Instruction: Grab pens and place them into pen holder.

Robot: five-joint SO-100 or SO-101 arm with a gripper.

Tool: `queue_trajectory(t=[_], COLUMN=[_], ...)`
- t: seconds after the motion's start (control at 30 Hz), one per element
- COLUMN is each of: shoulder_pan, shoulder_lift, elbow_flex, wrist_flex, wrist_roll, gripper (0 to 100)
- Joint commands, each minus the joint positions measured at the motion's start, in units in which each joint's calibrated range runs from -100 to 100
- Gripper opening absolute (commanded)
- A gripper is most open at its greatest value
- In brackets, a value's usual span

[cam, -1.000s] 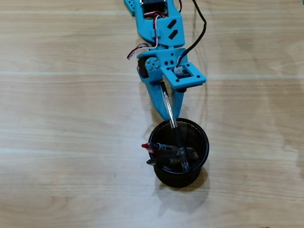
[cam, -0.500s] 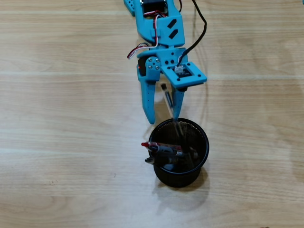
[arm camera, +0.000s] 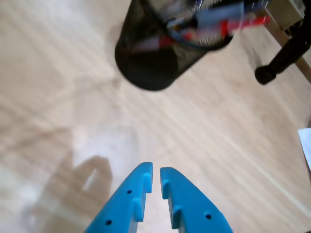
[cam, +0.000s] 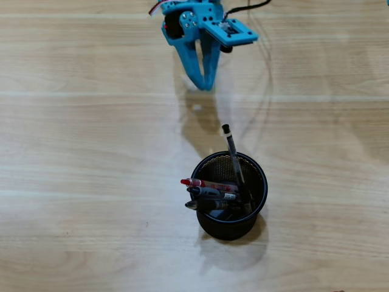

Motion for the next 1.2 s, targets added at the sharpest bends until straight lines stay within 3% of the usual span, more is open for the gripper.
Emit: queue_trajectory(t=[0.0,0.17,0.37,0.7,1.0,1.17], shoulder_pan=[1.1,1.6,2.8,3.0,5.2,5.1], shoulder_lift=[-12.8,-23.4,-38.7,-61.3,-61.6,-61.7], elbow_flex=[11.3,22.8,33.5,50.8,50.5,50.1], wrist_flex=[0.3,0.3,0.8,3.4,18.3,19.8], wrist_roll=[3.6,7.1,15.9,22.5,26.8,28.5], gripper=[2,2,2,2,2,2])
